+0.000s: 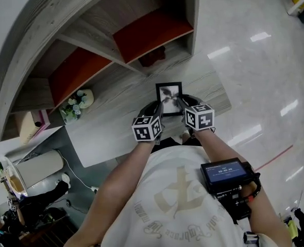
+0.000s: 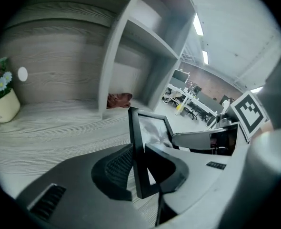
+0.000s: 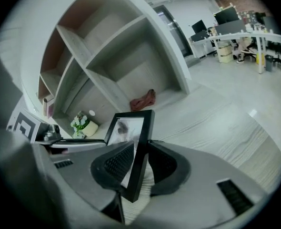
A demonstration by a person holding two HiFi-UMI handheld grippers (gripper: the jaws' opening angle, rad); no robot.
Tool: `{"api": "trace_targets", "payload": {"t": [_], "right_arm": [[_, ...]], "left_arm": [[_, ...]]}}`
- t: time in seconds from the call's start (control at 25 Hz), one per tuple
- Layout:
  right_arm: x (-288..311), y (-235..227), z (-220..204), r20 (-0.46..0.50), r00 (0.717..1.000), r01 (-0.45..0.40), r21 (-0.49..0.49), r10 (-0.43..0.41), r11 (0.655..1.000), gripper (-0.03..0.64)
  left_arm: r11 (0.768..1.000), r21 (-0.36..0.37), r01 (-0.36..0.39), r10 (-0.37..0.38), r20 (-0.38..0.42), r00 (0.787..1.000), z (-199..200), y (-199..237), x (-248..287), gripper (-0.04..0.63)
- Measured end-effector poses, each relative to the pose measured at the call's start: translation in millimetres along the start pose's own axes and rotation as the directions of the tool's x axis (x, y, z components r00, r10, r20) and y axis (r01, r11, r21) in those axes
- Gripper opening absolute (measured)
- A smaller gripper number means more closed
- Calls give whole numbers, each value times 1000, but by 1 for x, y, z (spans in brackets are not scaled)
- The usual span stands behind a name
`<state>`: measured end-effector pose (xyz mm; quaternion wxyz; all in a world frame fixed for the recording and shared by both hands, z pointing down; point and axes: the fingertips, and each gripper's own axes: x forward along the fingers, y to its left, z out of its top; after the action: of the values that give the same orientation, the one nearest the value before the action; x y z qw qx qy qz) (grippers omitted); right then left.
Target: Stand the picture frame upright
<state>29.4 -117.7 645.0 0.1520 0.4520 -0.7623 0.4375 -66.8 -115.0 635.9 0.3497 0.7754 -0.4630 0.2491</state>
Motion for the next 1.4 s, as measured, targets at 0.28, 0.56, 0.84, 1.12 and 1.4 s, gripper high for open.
{"api": "trace_targets", "payload": {"t": [0.28, 0.56, 0.84, 1.12, 1.4], "right_arm": [[27, 40, 16, -13, 996, -93, -137, 92, 986, 95], [40, 67, 40, 27, 991, -121, -230, 131, 966, 89], [52, 82, 66, 68, 983, -141, -317, 170, 938, 87], [63, 84, 79, 67, 979, -158, -349, 193, 924, 87], [76, 77, 82, 46, 979, -171, -343, 198, 924, 87]], "left_arm": [[994, -60, -86, 91, 78, 993, 11, 40, -23, 77], [992, -57, -115, 123, 145, 982, 30, 61, -36, 78], [987, -86, -137, 151, 197, 969, 47, 74, -39, 80], [983, -116, -141, 163, 211, 964, 56, 82, -35, 80], [978, -155, -140, 169, 191, 967, 55, 88, -24, 77]]}}
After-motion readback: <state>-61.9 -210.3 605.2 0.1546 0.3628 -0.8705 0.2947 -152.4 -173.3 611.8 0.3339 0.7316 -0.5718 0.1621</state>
